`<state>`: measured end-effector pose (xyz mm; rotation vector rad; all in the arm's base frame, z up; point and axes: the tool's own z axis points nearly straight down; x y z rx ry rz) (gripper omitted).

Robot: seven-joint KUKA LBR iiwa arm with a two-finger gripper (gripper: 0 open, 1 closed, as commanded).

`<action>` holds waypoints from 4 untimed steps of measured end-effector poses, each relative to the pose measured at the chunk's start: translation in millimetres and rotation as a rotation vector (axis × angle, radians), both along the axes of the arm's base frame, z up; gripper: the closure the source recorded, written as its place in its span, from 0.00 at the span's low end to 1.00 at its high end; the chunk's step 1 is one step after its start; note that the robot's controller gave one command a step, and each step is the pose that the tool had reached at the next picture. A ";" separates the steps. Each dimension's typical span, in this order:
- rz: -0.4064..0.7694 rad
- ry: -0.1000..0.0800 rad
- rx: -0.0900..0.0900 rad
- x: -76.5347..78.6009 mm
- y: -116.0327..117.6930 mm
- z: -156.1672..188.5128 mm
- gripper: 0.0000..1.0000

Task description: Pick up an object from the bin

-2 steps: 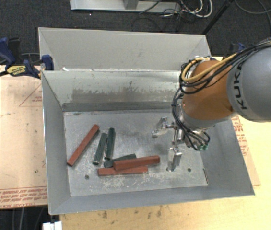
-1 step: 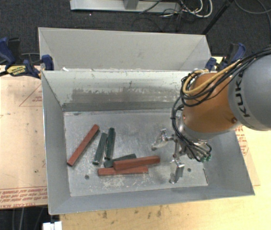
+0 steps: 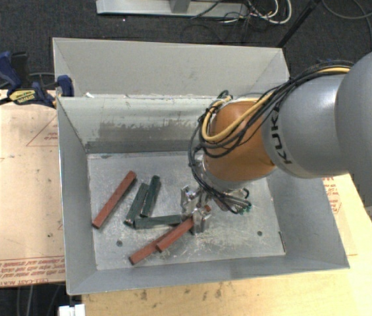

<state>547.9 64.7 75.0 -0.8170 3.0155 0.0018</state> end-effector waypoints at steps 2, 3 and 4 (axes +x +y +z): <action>0.051 0.013 -0.005 8.9 -33.0 112.4 1.00; 0.052 0.014 -0.005 8.9 -32.9 112.4 0.00; 0.052 0.014 -0.005 8.9 -32.9 112.4 0.00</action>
Offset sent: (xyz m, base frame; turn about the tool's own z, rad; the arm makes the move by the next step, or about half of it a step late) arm 0.0082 -0.0334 0.1126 -0.0541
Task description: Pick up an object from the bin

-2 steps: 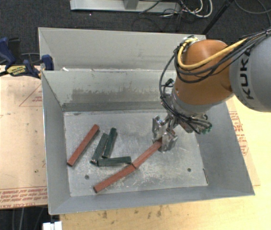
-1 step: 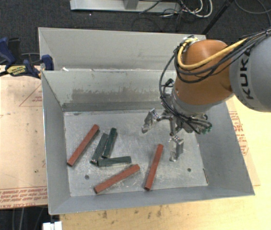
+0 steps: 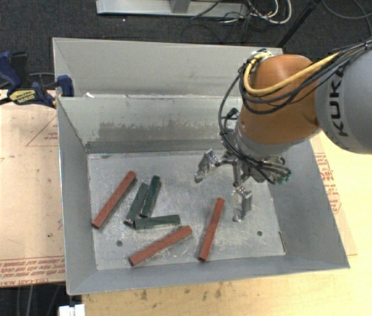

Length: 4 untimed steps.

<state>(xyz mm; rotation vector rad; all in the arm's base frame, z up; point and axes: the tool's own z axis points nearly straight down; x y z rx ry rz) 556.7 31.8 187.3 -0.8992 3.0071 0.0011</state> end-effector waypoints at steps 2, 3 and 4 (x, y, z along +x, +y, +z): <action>0.347 -0.012 0.002 2.2 -32.0 -112.6 1.00; 0.348 -0.012 0.002 2.2 -31.9 -112.6 1.00; 0.355 -0.001 0.000 17.8 -19.0 -7.8 1.00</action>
Offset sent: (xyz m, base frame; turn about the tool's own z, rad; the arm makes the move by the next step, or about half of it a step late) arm -0.0022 -0.0353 -0.1173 -0.3502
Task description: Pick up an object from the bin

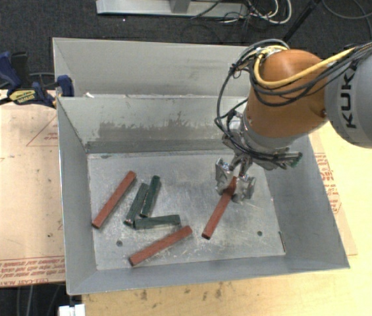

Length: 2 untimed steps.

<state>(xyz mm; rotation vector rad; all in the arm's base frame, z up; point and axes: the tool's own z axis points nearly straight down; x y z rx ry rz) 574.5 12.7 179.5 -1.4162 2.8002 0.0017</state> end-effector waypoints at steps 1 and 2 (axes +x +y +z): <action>0.000 0.000 0.000 0.0 -0.1 -0.1 1.00; 0.005 0.001 0.000 -1.9 4.5 9.9 1.00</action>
Offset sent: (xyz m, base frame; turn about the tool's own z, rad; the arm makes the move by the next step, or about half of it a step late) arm -0.0032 0.0064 0.0157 -0.0091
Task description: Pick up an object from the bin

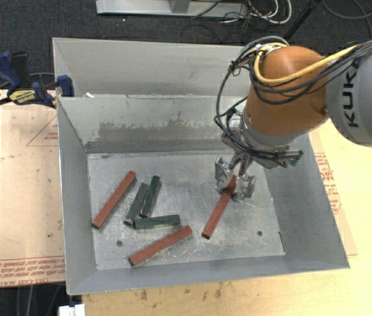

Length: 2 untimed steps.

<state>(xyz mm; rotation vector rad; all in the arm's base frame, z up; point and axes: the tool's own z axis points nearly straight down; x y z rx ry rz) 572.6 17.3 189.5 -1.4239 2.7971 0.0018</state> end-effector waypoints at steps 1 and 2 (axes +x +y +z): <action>0.008 0.000 -0.001 9.2 1.5 12.1 1.00; 0.009 -0.003 0.000 10.1 1.0 12.7 1.00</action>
Offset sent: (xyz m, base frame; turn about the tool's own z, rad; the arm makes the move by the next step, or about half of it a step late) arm -0.0054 -0.0371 -0.1195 0.3597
